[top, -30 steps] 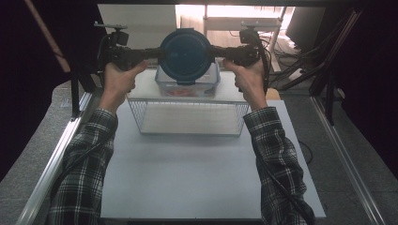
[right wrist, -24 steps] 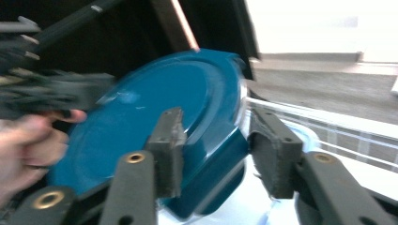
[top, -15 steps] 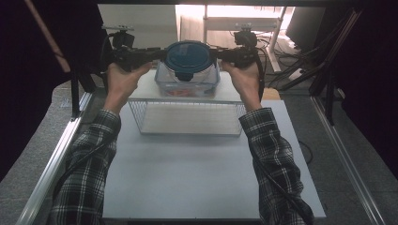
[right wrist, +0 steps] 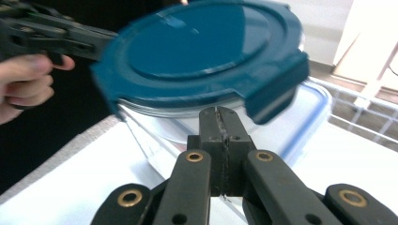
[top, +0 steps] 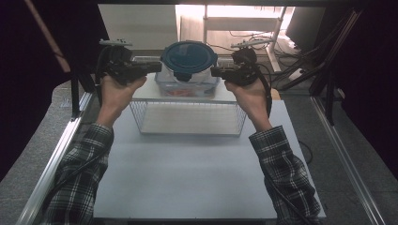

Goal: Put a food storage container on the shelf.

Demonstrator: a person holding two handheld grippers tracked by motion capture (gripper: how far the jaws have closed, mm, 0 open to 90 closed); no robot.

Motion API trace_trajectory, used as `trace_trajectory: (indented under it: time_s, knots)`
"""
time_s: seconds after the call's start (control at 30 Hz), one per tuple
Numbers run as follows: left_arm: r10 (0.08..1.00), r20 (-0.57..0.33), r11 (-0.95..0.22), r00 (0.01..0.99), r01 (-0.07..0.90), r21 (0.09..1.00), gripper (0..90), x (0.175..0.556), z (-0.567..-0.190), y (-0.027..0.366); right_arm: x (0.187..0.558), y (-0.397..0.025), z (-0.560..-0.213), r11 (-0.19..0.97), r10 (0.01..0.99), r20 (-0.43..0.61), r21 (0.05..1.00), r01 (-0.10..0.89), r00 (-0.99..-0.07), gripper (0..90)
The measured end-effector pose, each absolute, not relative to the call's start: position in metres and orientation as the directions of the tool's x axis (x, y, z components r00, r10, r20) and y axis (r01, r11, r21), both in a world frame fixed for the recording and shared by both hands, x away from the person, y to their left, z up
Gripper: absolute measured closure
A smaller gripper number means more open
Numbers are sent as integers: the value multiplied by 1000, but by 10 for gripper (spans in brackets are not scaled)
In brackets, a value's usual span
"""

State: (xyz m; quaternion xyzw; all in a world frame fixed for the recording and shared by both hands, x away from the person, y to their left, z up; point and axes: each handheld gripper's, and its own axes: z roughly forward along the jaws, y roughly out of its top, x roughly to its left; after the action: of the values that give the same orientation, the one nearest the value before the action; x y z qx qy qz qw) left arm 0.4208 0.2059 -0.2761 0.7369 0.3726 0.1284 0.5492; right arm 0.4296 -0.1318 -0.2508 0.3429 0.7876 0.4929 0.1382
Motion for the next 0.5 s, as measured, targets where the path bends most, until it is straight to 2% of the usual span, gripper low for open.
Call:
trace_trajectory:
  time_s: [0.3, 0.5]
  knots:
    - [700, -228, -77, 676, 389, 918, 819, 429, -282, 204, 451, -133, -252, 237, 714, 140, 874, 425, -686, 893]
    - [694, -220, -87, 685, 384, 919, 795, 426, -284, 204, 461, -122, -260, 250, 743, 109, 870, 425, -660, 893]
